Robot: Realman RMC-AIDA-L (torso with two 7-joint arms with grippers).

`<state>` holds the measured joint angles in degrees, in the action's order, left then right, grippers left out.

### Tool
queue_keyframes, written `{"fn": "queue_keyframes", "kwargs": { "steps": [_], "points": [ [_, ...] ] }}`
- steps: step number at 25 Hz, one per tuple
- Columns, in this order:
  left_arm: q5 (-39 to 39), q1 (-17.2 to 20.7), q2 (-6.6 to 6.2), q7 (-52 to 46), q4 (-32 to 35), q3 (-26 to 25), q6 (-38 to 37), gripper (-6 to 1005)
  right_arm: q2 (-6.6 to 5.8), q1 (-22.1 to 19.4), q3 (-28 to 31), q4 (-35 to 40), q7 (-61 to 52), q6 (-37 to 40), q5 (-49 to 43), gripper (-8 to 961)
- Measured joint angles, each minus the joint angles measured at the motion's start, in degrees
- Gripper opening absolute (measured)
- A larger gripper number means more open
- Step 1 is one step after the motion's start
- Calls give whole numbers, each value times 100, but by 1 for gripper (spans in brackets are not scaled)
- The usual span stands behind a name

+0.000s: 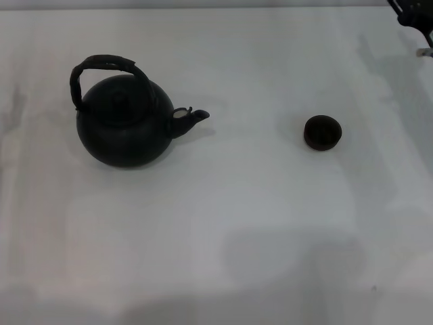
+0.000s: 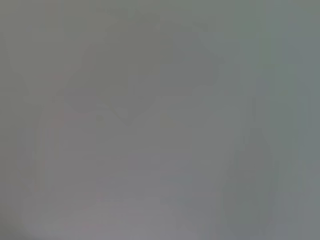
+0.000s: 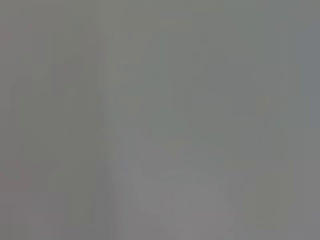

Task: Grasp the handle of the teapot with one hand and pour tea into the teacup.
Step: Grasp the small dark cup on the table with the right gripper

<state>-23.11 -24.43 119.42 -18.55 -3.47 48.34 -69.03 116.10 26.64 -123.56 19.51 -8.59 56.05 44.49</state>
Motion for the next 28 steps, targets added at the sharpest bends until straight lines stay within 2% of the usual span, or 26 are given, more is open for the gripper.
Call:
{"fn": "queue_keyframes", "kwargs": {
  "steps": [6, 11, 23, 28],
  "points": [
    [16, -121, -15, 0, 132, -9, 303, 879, 8, 435, 3, -238, 0, -553, 251, 859],
    [18, -185, -16, 0, 213, -9, 367, 879, 10, 469, 0, -270, 26, -574, 487, 858],
    [36, -459, -23, 29, 411, -9, 1097, 879, 9, 524, -2, -390, 6, -648, 785, 854],
    [264, -523, -25, 22, 431, -17, 1233, 879, 10, 536, -1, -502, 7, -713, 910, 852]
  ]
}}
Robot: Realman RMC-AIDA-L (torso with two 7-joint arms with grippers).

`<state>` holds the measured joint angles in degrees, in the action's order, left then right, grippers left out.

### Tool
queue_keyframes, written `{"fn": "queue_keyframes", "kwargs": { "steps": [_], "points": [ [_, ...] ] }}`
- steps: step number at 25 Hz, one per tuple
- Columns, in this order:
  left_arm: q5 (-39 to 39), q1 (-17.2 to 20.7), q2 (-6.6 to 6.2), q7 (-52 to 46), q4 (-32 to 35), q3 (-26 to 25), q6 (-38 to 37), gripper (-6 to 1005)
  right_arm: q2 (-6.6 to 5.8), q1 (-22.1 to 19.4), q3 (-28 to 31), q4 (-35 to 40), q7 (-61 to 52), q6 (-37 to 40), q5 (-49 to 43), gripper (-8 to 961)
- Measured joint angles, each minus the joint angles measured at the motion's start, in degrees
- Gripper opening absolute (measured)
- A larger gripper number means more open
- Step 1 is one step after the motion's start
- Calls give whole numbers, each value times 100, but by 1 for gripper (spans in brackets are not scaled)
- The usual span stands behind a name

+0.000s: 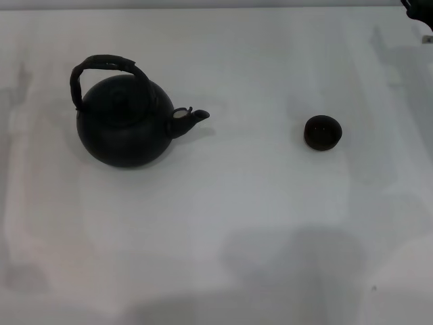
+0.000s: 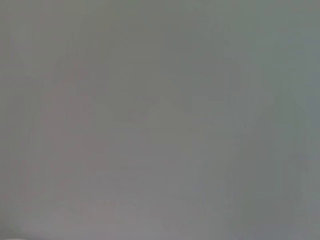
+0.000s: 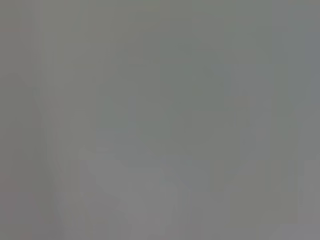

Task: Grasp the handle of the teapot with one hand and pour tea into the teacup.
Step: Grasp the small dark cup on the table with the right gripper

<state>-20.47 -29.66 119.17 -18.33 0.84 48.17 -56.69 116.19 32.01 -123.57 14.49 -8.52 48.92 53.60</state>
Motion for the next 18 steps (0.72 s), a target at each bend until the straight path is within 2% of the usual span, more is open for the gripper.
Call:
{"fn": "queue_keyframes", "kwargs": {
  "steps": [13, 18],
  "points": [
    [27, -9, 9, -29, -25, 29, 61, 880, 0, 18, 6, -197, 21, -163, 134, 847],
    [0, 10, 20, -30, -30, 40, 65, 879, -39, 165, 39, -120, -130, -288, 599, 846]
  ]
}}
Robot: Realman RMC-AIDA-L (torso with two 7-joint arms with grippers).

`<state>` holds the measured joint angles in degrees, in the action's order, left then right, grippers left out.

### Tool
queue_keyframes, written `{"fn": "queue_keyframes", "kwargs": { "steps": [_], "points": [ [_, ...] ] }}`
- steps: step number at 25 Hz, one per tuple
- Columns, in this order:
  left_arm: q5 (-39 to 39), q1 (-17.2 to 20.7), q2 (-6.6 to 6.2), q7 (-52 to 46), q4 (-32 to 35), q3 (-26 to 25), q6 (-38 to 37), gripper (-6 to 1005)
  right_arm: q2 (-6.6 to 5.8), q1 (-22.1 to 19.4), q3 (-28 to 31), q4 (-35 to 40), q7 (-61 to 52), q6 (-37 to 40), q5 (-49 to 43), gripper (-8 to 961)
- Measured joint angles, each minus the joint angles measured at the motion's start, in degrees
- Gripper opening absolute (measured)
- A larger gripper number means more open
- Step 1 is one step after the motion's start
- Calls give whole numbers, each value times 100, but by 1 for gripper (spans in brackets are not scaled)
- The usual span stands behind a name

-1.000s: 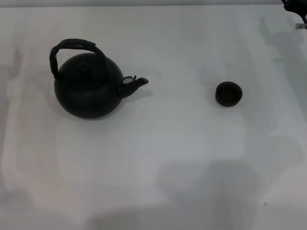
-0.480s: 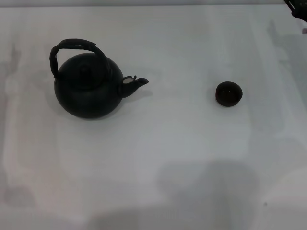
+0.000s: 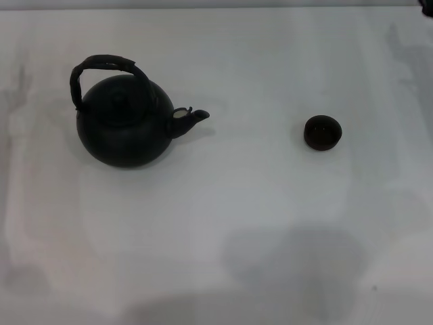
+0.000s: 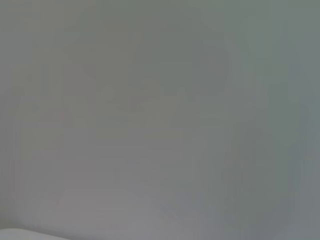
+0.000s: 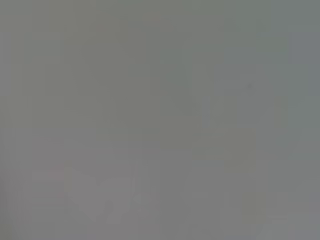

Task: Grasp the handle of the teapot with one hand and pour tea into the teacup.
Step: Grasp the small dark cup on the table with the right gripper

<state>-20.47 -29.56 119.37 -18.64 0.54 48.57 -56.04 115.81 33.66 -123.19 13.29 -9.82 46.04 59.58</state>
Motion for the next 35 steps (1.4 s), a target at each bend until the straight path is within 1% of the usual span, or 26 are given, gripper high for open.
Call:
{"fn": "queue_keyframes", "kwargs": {
  "steps": [3, 4, 5, 6, 7, 8, 12, 13, 14, 16, 18, 19, 20, 21, 23, 24, 25, 26, 27, 28, 29, 31, 35],
  "points": [
    [-6, 64, 10, 0, -12, 3, -40, 879, -100, 262, 242, 14, -529, -621, 90, 845],
    [-7, 91, 15, 0, -16, 6, -53, 879, -201, 442, 352, 9, -827, -1073, 7, 844],
    [-7, 129, 20, 0, -20, 8, -61, 879, -274, 554, 393, 26, -989, -1358, -93, 844],
    [-9, 161, 23, 0, -22, 9, -69, 879, -379, 676, 397, 108, -1145, -1673, -302, 844],
    [-9, 182, 23, 0, -24, 9, -72, 879, -561, 814, 409, 409, -1339, -2097, -768, 843],
    [-10, 211, 27, -7, -27, 11, -77, 879, -561, 814, 409, 409, -1339, -2097, -768, 843],
    [-10, 291, 28, -109, -35, 13, -88, 879, -928, 972, 432, 1212, -1425, -3023, -1516, 842],
    [-10, 305, 27, -130, -37, 12, -89, 879, -1089, 1096, 432, 1643, -1388, -3596, -1918, 841],
    [-10, 308, 28, -135, -38, 13, -90, 879, -1089, 1096, 432, 1643, -1388, -3596, -1918, 841],
    [-10, 316, 26, -140, -43, 12, -110, 879, -1187, 1201, 460, 2021, -1342, -4173, -2375, 840],
    [-10, 320, 25, -140, -60, 13, -153, 879, -1211, 1277, 626, 2431, -1089, -4779, -2738, 839],
    [-10, 320, 25, -140, -67, 13, -190, 879, -1184, 1303, 799, 2609, -819, -5185, -2860, 839],
    [-10, 320, 25, -140, -70, 13, -233, 880, -1109, 1323, 1113, 2800, -388, -5652, -2902, 839],
    [-10, 320, 24, -140, -70, 12, -253, 880, -987, 1344, 1520, 2972, 129, -6137, -2915, 838],
    [-9, 325, 24, -140, -72, 11, -297, 880, -650, 1365, 2504, 3228, 1392, -7081, -2895, 838],
    [-9, 325, 24, -140, -72, 11, -297, 880, -425, 1370, 3131, 3360, 2208, -7581, -2895, 837],
    [-10, 328, 24, -140, -72, 12, -311, 880, -229, 1376, 3769, 3481, 2976, -8109, -2890, 837],
    [-10, 327, 25, -141, -73, 13, -312, 880, -74, 1393, 4328, 3584, 3694, -8576, -2829, 837],
    [-9, 327, 24, -140, -72, 12, -313, 880, -7, 1417, 4767, 3655, 4258, -8995, -2709, 836],
    [-10, 327, 25, -140, -72, 13, -324, 880, -20, 1455, 4982, 3682, 4623, -9314, -2543, 836],
    [-9, 332, 23, -140, -72, 11, -342, 880, -58, 1499, 5190, 3735, 4977, -9643, -2367, 836],
    [-9, 351, 15, -141, -72, 12, -369, 880, -84, 1539, 5227, 3876, 5244, -10152, -2214, 835],
    [-9, 361, 10, -141, -72, 12, -380, 880, -37, 1508, 4946, 4200, 5270, -10994, -2189, 834]
  ]
}}
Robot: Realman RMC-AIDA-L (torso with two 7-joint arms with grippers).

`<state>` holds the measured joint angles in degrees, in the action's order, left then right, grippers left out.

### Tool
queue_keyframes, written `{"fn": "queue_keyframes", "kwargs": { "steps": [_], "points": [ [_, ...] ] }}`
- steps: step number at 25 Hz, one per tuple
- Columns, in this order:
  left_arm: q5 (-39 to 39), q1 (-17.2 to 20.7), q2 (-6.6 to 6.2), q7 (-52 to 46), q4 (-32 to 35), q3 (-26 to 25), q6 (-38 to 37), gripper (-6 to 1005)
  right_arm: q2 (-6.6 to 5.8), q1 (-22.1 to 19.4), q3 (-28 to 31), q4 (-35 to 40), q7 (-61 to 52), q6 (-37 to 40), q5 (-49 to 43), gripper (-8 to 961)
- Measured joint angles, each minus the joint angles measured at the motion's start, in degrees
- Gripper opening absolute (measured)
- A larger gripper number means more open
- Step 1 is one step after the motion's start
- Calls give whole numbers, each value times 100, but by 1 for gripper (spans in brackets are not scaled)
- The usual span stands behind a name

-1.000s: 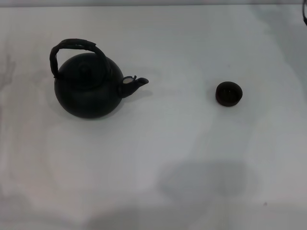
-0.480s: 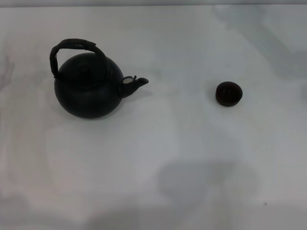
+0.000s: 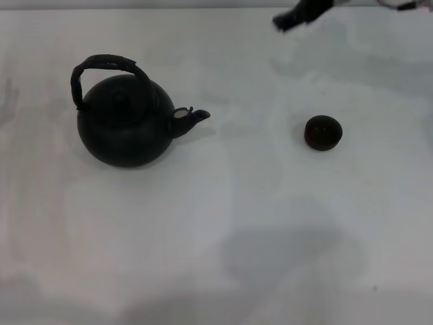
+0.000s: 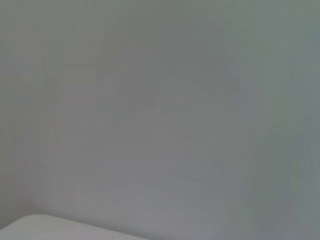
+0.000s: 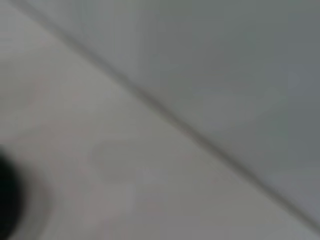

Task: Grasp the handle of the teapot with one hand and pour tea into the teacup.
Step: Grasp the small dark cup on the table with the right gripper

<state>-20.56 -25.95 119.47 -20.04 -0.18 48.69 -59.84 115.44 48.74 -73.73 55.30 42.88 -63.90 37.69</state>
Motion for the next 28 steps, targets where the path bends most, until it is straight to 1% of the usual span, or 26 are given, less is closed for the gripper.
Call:
{"fn": "queue_keyframes", "kwargs": {
  "steps": [3, 6, 15, 19, 28],
  "points": [
    [0, 12, -1, 1, 2, 0, -1, 880, 12, 24, -434, 129, -120, -455, 61, 833],
    [0, 14, 0, 1, 3, 0, -10, 880, 28, -7, -832, 227, -266, -659, 89, 832],
    [0, 38, 15, 0, 0, 0, -71, 879, 30, -108, -1655, 152, -752, -746, 43, 829],
    [0, 38, 15, 0, 0, 0, -72, 879, 30, -134, -1821, -10, -933, -705, -52, 828],
    [9, 31, 5, 0, 0, 0, -72, 879, 26, -145, -1903, -355, -1109, -693, -258, 823]
  ]
}}
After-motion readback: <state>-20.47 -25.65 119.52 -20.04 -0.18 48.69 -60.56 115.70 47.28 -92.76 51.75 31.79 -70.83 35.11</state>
